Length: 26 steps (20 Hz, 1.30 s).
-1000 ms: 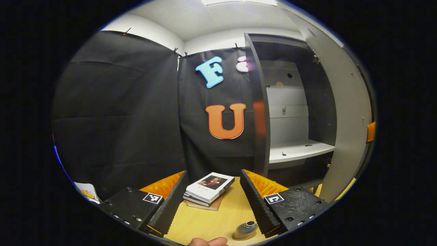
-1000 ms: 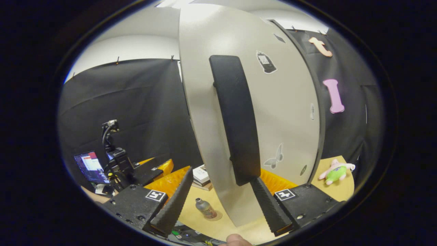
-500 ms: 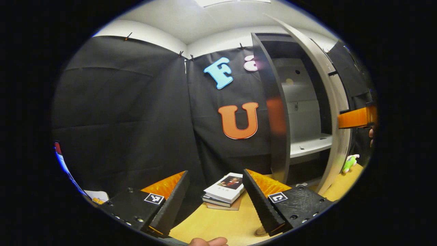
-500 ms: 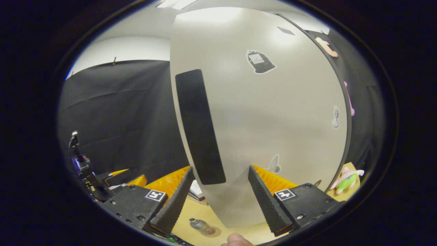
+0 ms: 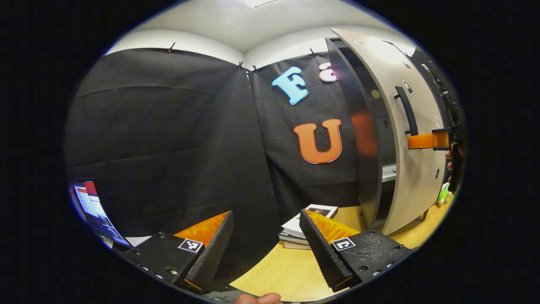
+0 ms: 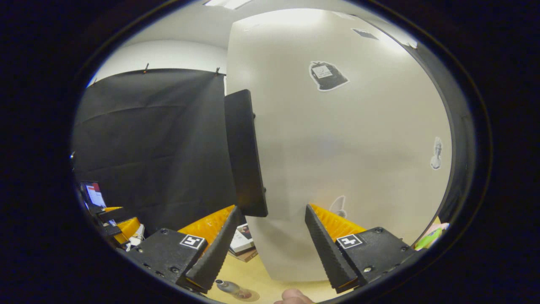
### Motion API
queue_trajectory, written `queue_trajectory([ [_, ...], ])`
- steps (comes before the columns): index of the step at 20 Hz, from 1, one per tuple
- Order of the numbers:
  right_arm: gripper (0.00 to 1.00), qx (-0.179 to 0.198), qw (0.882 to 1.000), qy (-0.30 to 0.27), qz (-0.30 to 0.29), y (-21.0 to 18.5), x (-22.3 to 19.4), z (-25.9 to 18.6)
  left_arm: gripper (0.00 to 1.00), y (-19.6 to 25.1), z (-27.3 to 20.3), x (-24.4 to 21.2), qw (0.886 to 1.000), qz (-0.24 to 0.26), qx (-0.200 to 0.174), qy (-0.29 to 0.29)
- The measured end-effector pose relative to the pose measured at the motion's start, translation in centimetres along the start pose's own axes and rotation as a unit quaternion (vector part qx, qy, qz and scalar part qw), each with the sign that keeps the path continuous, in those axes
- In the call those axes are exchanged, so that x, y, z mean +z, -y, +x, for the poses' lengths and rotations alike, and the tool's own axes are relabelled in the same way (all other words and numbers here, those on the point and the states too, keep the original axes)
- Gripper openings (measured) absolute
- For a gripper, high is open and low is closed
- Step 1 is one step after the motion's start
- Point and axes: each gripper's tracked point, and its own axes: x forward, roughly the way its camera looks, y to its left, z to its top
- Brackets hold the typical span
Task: Open the cabinet door with the right hand, grasp the bottle in the cabinet with the left hand and place it on the coaster, then close the cabinet door with the right hand.
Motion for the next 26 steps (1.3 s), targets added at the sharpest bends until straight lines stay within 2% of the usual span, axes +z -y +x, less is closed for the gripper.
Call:
queue_trajectory([
  [3, 0.98, 0.001, 1.0, 0.003, -0.007, 1.4, 0.9, -1.0, 0.95, 5.0, -0.3, 2.1, 1.0, 0.004, -0.031, 0.004],
  [5, 1.0, -0.041, 0.998, 0.008, -0.042, 4.2, 1.8, -3.4, 0.95, 9.6, -0.2, 3.6, 0.998, -0.003, -0.062, 0.006],
  [7, 1.0, -0.059, 0.997, 0.008, -0.058, 5.9, 2.2, -6.4, 0.95, 14.7, -0.4, 5.6, 0.995, -0.022, -0.098, 0.013],
  [9, 1.0, -0.096, 0.993, 0.007, -0.067, 8.5, 2.4, -9.7, 0.95, 19.3, -0.8, 7.7, 0.989, -0.036, -0.139, 0.032],
  [14, 1.0, -0.206, 0.978, 0.029, -0.012, 15.2, 3.3, -17.5, 0.95, 28.7, -2.7, 10.5, 0.97, -0.059, -0.228, 0.057],
  [18, 1.0, -0.25, 0.968, 0.027, -0.011, 18.6, 3.4, -21.6, 0.95, 32.6, -4.4, 11.6, 0.959, -0.078, -0.266, 0.061],
  [20, 1.0, -0.262, 0.964, 0.042, 0.001, 19.0, 3.9, -23.0, 0.94, 32.7, -4.6, 11.6, 0.962, -0.076, -0.255, 0.056],
  [24, 1.0, -0.246, 0.969, 0.028, -0.012, 17.7, 2.9, -23.6, 0.95, 32.1, -3.7, 9.9, 0.97, -0.086, -0.226, 0.005],
  [26, 1.0, -0.237, 0.971, 0.028, -0.021, 16.9, 2.9, -23.5, 0.95, 32.3, -3.8, 9.7, 0.968, -0.09, -0.233, -0.006],
])
